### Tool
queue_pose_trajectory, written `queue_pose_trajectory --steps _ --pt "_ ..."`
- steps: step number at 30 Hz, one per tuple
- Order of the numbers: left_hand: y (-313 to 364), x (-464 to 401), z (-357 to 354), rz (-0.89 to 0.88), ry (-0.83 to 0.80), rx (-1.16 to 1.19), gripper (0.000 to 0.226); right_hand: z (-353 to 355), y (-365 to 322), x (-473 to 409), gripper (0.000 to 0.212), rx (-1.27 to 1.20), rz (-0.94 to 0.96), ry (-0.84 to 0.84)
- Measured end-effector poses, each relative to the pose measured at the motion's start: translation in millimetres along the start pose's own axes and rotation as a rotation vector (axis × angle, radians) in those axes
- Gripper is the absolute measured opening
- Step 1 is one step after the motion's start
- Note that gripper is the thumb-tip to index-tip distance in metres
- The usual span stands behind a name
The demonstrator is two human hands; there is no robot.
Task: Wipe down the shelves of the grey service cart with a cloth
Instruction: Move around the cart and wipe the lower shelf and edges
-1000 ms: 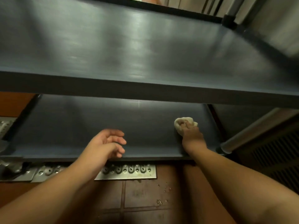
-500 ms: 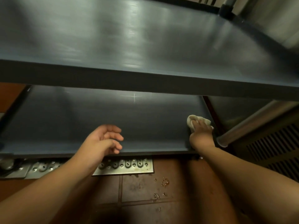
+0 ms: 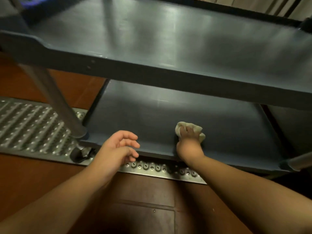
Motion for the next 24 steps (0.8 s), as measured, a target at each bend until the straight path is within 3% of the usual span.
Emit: queue_pose_trajectory --steps 8,14,19,24 --pt "-1 31 106 0.03 0.152 0.072 0.04 2 -193 -3 0.07 0.042 0.256 0.033" --pt "-5 64 180 0.047 0.272 0.034 0.034 0 -299 -5 0.072 -0.154 0.431 0.043" --pt "-2 76 205 0.04 0.322 0.03 0.036 -5 -330 -2 0.057 -0.211 0.539 0.072" --pt "-4 66 178 0.053 0.28 0.012 0.037 -10 -302 5 0.058 -0.104 0.599 0.094"
Point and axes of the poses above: each hand's wrist, its own x-axis away from the middle knuckle, its own z-axis out of the back of the hand, y = z × x, the point moved 5 cm from there along -x, towards the middle knuckle, and after that the axes turned 5 degrees about z, right-handed, at the moved point
